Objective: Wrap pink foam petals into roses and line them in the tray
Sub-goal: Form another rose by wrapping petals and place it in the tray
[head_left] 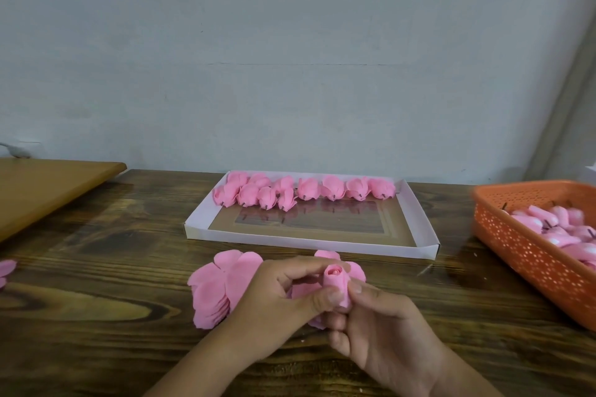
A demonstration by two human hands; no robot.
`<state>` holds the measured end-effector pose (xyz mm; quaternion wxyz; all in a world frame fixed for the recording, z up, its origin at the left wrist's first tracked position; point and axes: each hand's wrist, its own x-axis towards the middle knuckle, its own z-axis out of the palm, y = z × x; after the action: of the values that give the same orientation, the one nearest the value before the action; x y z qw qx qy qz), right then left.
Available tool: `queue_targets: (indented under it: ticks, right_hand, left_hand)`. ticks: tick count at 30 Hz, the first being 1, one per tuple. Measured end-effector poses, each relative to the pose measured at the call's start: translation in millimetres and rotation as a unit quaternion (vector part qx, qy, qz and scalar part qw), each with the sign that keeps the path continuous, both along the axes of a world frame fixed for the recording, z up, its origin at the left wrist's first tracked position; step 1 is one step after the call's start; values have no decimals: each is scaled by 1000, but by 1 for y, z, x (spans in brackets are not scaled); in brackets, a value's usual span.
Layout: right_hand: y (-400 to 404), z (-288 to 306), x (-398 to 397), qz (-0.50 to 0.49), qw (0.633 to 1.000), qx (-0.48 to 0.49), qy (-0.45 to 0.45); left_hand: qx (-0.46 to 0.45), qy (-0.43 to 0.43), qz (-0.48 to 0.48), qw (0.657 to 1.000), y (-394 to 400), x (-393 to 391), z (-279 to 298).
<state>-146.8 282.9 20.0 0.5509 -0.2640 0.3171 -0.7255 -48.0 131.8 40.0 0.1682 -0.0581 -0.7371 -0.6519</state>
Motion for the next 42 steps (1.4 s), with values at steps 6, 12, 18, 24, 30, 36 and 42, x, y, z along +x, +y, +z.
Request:
queue_targets:
  ticks: [6, 12, 18, 24, 30, 36, 42]
  right_hand:
    - [3, -3, -3, 52, 998, 38, -2]
    - [4, -1, -1, 96, 995, 40, 9]
    - [4, -2, -1, 113, 993, 25, 18]
    - [-2, -4, 2, -10, 998, 43, 53]
    - [-6, -6, 5, -109, 994, 8, -16]
    - [-2, -1, 4, -122, 990, -18, -66]
    - [1, 5, 3, -72, 997, -3, -40]
  left_hand:
    - [28, -59, -63, 996, -5, 2, 7]
    - [41, -84, -117, 989, -6, 5, 11]
    - [-2, -52, -115, 992, -8, 3, 10]
    - [23, 7, -11, 1000, -5, -2, 1]
    - [-18, 45, 46, 998, 2, -6, -4]
    - [-51, 32, 31, 998, 0, -4, -1]
    - [-54, 27, 20, 998, -4, -3, -1]
